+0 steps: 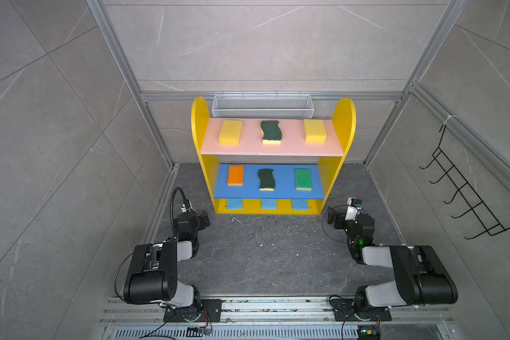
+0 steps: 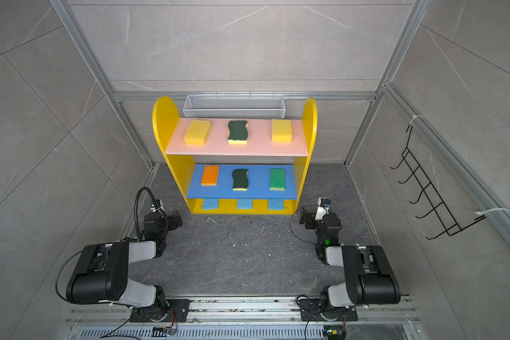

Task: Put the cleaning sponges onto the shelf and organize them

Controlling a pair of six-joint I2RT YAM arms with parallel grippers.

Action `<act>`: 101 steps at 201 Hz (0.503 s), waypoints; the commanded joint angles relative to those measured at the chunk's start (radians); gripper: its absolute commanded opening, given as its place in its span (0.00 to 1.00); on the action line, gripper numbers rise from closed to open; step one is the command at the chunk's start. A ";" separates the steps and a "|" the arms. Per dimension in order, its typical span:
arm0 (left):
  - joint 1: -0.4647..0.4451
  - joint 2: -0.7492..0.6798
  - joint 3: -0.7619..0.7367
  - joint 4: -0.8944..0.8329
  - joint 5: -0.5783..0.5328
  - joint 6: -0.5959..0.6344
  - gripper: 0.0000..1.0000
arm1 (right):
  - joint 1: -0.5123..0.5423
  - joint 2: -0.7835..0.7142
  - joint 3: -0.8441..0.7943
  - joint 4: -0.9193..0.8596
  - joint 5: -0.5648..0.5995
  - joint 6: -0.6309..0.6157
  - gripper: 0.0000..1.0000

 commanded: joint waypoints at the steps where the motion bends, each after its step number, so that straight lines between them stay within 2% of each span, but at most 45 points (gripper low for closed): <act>1: -0.005 0.012 -0.003 0.108 0.027 0.036 1.00 | 0.011 -0.007 -0.025 0.065 0.091 -0.038 0.99; 20: -0.004 0.010 -0.002 0.102 0.029 0.034 1.00 | 0.011 0.019 0.016 0.035 0.062 -0.048 0.99; 39: -0.005 0.009 -0.001 0.099 0.030 0.035 1.00 | 0.021 0.005 0.073 -0.097 0.049 -0.064 0.99; 101: -0.005 0.009 -0.002 0.101 0.031 0.034 1.00 | 0.029 0.010 0.075 -0.092 0.062 -0.069 0.99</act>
